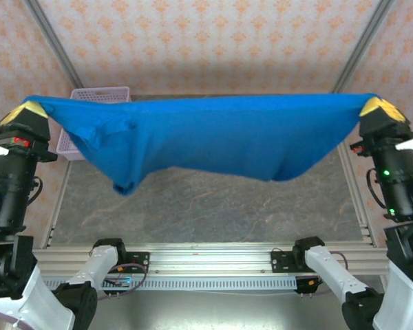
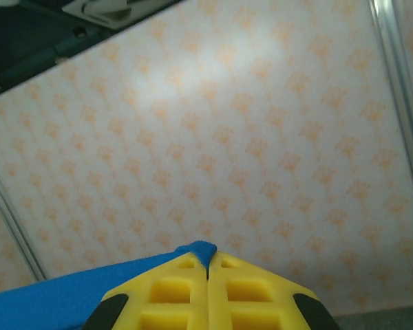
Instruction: Fold the inside-out t-shirt
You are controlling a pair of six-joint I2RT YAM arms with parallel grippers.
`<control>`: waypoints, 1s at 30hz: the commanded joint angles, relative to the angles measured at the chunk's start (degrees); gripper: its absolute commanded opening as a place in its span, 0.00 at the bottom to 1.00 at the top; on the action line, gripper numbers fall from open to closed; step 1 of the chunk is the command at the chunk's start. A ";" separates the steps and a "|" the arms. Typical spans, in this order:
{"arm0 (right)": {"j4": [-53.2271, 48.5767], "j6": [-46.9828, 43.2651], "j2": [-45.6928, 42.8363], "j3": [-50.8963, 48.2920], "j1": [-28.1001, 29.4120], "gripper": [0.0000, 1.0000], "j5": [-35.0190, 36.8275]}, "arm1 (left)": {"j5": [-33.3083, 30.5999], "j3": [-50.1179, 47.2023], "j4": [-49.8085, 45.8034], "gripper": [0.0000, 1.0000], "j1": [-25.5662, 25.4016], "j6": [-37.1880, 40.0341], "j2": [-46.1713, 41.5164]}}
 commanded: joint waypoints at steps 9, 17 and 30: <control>0.05 -6.92 7.89 -0.26 -0.18 0.00 10.84 | -0.47 0.11 1.33 0.00 0.47 0.11 16.66; 19.31 -11.21 25.14 -15.68 -0.22 0.00 18.49 | -4.25 -10.79 11.50 0.00 -3.32 -1.39 33.46; 13.57 -7.70 63.41 3.90 -4.60 0.33 14.20 | -6.03 42.24 -6.28 0.55 -7.94 -3.00 85.30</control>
